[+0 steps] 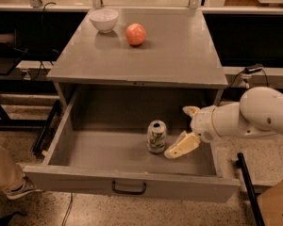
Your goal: Pick 7up can from top drawer and place on counter
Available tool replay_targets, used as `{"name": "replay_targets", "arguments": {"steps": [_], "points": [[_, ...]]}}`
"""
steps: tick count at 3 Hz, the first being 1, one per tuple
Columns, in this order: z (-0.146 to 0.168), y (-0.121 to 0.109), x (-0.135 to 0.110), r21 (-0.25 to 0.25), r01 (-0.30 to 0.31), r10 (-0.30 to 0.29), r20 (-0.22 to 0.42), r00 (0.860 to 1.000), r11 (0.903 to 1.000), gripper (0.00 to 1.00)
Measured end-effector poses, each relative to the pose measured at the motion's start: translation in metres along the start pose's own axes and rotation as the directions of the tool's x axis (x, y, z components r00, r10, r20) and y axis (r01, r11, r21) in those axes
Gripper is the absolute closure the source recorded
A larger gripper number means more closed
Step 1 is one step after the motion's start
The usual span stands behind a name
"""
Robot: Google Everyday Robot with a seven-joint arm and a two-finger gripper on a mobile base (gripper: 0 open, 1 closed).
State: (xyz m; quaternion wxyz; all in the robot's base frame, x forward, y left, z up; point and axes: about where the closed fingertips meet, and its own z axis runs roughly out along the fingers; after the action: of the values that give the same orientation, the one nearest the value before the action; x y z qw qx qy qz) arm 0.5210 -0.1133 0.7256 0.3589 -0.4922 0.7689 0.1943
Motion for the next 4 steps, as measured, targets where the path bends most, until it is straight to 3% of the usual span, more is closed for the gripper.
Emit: {"name": "replay_targets", "arguments": {"steps": [3,4], "points": [[0.074,0.005,-0.004,-0.028,0.033,-0.032,0.018,0.999,0.9991,0.0],[0.089,0.006,-0.008,-0.032,0.035,-0.034,0.04,0.999,0.9989,0.27]]}}
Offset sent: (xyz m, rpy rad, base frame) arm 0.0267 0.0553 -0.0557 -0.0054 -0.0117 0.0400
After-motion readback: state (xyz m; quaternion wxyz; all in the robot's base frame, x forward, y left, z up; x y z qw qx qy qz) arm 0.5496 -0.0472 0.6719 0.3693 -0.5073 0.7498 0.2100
